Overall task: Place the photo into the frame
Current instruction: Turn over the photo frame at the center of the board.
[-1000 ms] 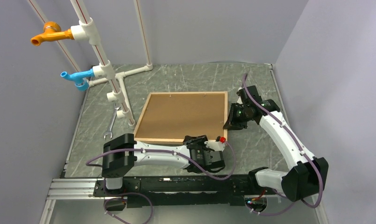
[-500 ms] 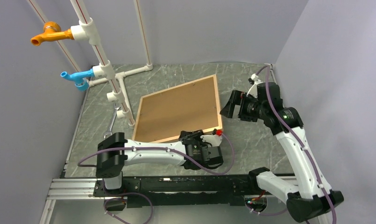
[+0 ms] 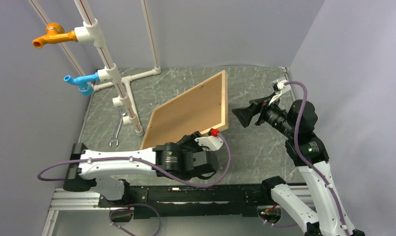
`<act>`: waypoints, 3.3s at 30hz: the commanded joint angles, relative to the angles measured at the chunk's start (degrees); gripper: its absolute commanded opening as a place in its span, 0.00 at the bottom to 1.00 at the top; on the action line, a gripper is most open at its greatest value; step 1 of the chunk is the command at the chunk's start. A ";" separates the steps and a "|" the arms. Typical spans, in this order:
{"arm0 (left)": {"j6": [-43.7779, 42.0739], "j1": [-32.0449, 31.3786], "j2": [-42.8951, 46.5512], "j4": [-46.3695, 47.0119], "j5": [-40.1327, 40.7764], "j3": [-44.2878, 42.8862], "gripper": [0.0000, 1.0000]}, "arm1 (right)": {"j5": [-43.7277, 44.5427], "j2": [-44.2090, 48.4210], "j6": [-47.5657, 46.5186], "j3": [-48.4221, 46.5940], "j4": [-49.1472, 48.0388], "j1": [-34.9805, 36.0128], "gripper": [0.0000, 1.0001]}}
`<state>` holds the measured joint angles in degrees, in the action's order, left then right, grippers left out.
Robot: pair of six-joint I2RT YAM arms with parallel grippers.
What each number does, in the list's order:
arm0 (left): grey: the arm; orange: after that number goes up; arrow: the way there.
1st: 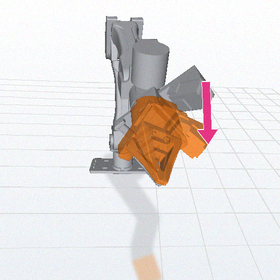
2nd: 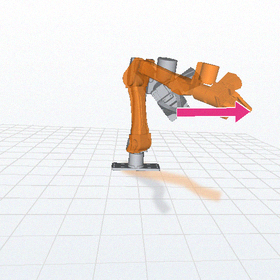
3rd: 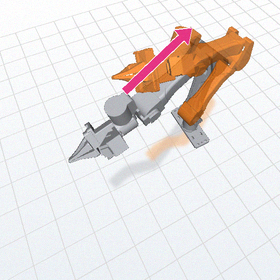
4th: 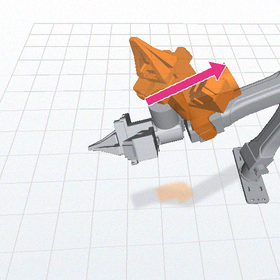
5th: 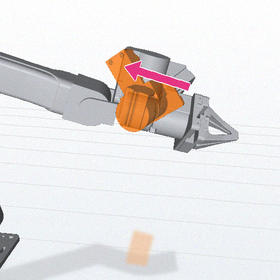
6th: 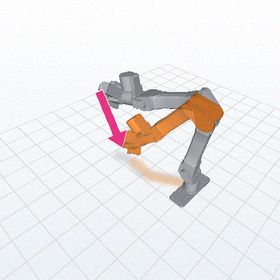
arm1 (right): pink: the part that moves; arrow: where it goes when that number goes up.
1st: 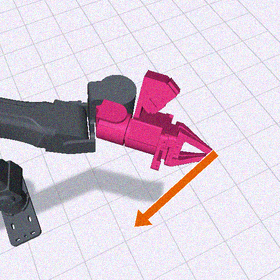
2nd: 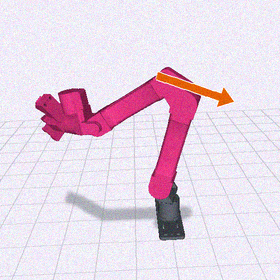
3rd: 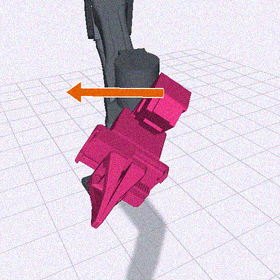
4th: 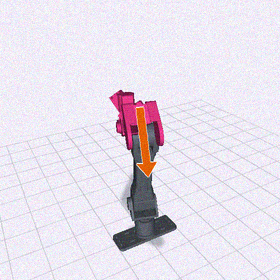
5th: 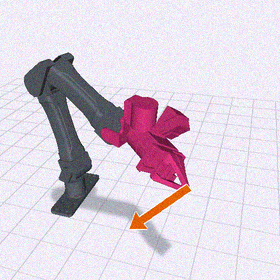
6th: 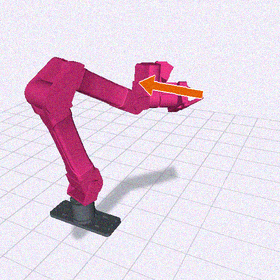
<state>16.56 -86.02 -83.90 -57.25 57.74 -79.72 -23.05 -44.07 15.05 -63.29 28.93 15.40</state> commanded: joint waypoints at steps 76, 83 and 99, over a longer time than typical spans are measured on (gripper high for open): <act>0.32 -0.96 29.92 18.88 -25.82 9.31 0.99 | -31.23 -8.37 -84.32 -9.04 13.82 28.33 0.00; -0.16 -0.92 37.57 22.23 -25.21 11.39 0.99 | -28.97 -4.58 -73.78 -7.71 10.28 28.35 0.00; 2.47 -0.96 42.65 20.06 -20.58 14.08 0.99 | -14.34 6.24 -53.50 -1.75 3.54 28.28 0.00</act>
<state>17.74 -86.83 -41.36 -37.74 34.85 -65.76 -43.13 -40.36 -45.52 -65.39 37.91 43.40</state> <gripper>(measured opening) 0.994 0.291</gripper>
